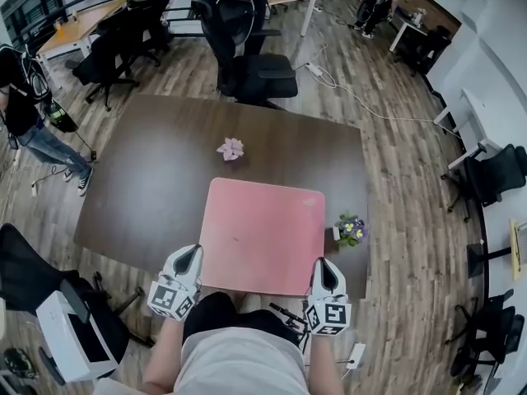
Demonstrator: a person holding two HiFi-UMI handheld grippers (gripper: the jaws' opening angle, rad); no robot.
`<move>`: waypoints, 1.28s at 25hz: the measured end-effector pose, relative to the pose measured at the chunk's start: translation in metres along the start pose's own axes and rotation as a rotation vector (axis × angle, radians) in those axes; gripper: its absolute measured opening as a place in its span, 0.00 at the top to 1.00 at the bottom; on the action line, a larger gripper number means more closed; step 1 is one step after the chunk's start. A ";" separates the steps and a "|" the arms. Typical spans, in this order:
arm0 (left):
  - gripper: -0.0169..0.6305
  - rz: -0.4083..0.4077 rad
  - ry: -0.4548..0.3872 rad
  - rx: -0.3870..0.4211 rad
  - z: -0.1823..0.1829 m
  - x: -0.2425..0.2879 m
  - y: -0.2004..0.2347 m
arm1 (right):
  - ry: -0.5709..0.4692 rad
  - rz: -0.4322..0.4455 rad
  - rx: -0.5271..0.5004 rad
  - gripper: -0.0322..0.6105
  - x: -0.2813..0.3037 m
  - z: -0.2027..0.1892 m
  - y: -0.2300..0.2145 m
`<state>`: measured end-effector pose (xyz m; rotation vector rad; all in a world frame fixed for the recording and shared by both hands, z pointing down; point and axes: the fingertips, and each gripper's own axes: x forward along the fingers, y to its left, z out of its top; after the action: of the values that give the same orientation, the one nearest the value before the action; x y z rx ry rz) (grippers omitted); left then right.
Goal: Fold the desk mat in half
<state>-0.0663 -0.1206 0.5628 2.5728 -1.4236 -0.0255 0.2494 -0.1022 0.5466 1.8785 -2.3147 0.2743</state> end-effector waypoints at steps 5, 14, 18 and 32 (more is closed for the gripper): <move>0.97 -0.017 0.018 -0.013 0.002 0.019 0.008 | 0.007 -0.028 0.008 0.94 0.014 0.002 -0.020; 0.97 0.013 0.020 -0.065 0.003 0.034 0.033 | 0.150 -0.039 -0.010 0.84 0.059 -0.045 -0.044; 0.97 0.034 0.023 -0.079 -0.004 0.031 0.038 | 0.296 -0.073 0.045 0.67 0.081 -0.100 -0.063; 0.97 0.020 0.040 -0.066 -0.007 0.017 0.029 | 0.692 -0.098 0.135 0.38 0.106 -0.208 -0.084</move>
<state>-0.0808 -0.1482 0.5764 2.4920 -1.4096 -0.0182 0.3100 -0.1719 0.7776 1.5910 -1.7618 0.9186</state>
